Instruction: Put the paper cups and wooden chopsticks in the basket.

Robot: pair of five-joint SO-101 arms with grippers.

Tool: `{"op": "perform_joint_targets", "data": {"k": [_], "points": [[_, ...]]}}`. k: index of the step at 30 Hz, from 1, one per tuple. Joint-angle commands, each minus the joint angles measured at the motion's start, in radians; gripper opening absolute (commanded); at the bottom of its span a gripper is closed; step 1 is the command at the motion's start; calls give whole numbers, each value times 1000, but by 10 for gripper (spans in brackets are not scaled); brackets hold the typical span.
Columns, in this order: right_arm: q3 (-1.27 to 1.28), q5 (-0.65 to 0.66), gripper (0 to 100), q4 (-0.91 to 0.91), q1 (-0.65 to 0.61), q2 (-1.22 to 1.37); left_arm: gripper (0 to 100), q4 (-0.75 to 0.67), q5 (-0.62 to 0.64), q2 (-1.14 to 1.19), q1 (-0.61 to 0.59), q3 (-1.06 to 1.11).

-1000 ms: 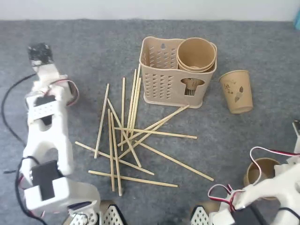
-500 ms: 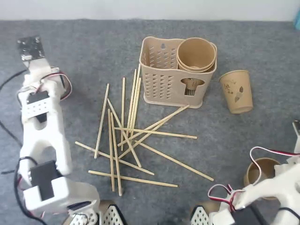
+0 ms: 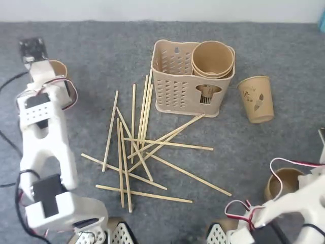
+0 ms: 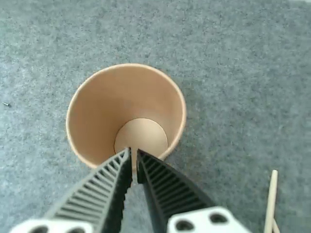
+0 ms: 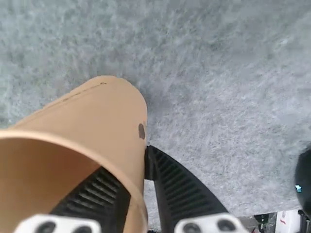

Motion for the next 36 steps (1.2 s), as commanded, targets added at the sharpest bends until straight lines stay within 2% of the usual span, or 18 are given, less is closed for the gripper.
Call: {"op": "perform_joint_targets", "data": {"k": [1, 6, 10, 14, 27, 31, 36], "points": [[-107, -37, 8, 71, -41, -45, 19, 11, 6, -17, -17, -65], [-287, -152, 8, 179, -120, -45, 29, 64, 6, -20, -57, -108], [-483, -222, 8, 326, -176, -39, 143, 224, 61, -20, -83, -211], [-638, -342, 8, 352, -232, -38, 242, 342, 155, -20, -104, -317], [-922, -786, 8, 351, -670, -36, 246, 689, 166, -20, -104, -354], [-1086, -882, 8, 349, -822, 16, 246, 738, 160, -20, -106, -354], [-1306, -971, 8, 331, -944, 220, 246, 772, 129, -49, -104, -358]]}}
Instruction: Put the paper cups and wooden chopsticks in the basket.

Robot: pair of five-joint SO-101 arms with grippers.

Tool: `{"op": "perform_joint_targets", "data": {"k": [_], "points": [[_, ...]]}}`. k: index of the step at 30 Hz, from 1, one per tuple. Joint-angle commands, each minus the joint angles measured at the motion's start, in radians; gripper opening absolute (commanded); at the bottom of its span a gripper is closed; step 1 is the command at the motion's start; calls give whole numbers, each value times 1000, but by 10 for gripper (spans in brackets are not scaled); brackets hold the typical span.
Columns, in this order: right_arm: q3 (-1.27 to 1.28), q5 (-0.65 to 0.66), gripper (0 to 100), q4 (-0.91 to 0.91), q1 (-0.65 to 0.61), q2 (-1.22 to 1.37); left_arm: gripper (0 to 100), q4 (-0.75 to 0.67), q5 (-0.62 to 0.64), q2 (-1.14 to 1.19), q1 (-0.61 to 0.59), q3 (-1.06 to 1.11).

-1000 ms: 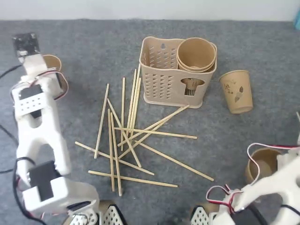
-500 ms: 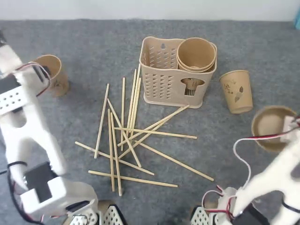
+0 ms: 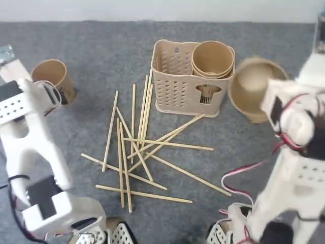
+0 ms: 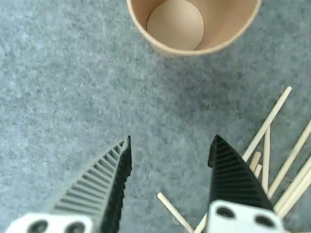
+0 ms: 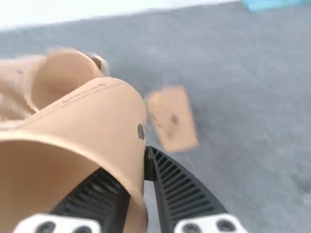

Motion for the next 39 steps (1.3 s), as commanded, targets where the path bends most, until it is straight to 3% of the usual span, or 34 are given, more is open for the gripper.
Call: {"op": "perform_joint_targets", "data": {"k": [1, 6, 11, 23, 36, 39], "points": [[-184, -43, 8, 19, -79, 154, 246, 34, -21, -80, 6, -42], [-393, -40, 8, 18, -114, 337, 246, 41, -26, -290, 3, 35], [-560, -17, 8, 27, -143, 435, 246, 12, -75, -494, 44, 286], [-569, 5, 8, 38, -171, 579, 246, -477, -74, -701, 184, 964], [-423, -20, 12, 38, -171, 596, 246, -512, -74, -698, 183, 983], [-423, -25, 82, 39, -170, 593, 246, -512, -74, -698, 183, 983]]}}
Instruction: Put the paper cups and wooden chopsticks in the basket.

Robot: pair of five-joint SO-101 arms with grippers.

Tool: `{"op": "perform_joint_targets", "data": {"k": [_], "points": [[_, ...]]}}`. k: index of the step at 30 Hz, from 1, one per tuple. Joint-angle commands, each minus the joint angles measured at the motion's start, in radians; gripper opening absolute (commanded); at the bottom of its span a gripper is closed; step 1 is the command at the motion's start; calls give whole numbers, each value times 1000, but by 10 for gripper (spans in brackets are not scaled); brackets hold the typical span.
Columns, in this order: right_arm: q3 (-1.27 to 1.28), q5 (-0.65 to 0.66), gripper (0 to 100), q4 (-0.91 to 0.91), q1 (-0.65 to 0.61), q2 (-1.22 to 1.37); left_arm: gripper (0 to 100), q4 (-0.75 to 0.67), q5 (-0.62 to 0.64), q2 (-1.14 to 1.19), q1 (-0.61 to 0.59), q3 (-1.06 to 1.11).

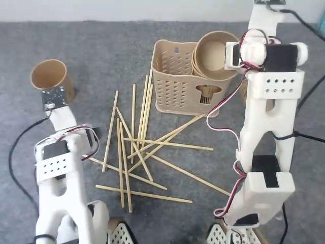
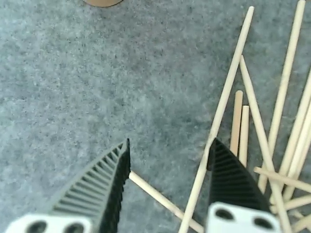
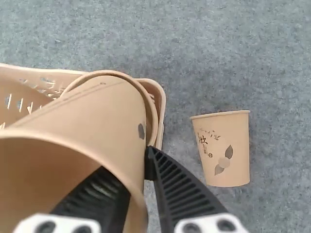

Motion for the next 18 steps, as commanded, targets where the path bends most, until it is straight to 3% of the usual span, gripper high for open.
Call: {"op": "perform_joint_targets", "data": {"k": [1, 4, 11, 18], "points": [[-5, -12, 122, 38, 7, -21, 246, -29, -5, -32, 8, -2], [-8, -12, 203, 38, 7, -42, 246, -32, -5, -32, 8, -2], [44, -11, 205, 41, 8, -278, 246, -95, -8, -37, 5, 36], [466, -5, 204, 39, 10, -657, 246, -97, -5, -38, 2, 30]]}}
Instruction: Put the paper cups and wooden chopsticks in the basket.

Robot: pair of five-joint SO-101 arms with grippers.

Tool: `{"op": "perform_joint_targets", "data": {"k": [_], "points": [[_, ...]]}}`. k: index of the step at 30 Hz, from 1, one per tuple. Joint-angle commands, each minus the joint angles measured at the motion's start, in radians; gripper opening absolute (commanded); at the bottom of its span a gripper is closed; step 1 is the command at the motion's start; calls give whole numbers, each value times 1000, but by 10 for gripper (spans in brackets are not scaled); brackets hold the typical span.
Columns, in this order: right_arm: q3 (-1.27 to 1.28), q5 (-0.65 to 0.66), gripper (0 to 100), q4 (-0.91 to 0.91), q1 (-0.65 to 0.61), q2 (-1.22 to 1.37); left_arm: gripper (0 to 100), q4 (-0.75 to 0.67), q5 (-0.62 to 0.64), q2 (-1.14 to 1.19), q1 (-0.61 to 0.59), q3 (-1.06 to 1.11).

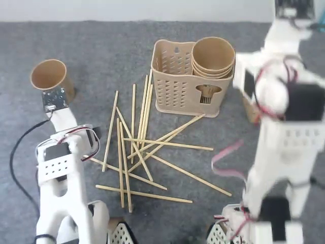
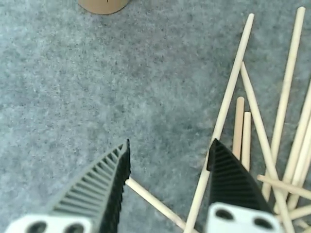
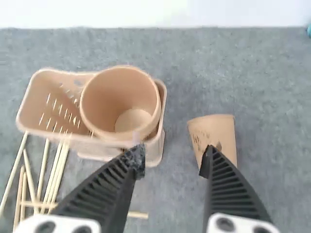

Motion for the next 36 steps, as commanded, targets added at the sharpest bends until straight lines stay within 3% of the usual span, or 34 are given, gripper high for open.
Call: {"op": "perform_joint_targets", "data": {"k": [1, 4, 9, 19, 30, 36], "points": [[253, -5, 204, 38, 25, -239, 246, -21, -5, -38, 2, -22], [451, 6, 169, 21, 91, -369, 246, 23, -5, -32, 2, -71], [692, 230, 2, -28, 237, -469, 246, 121, -5, -31, 0, -191], [1103, 368, 9, -173, 467, -473, 246, 368, -8, 14, 0, -538], [1699, 376, 9, -710, 495, -473, 239, 578, -11, 493, -74, -1153], [1789, 377, 9, -797, 496, -481, 139, 694, -12, 832, -95, -1570]]}}
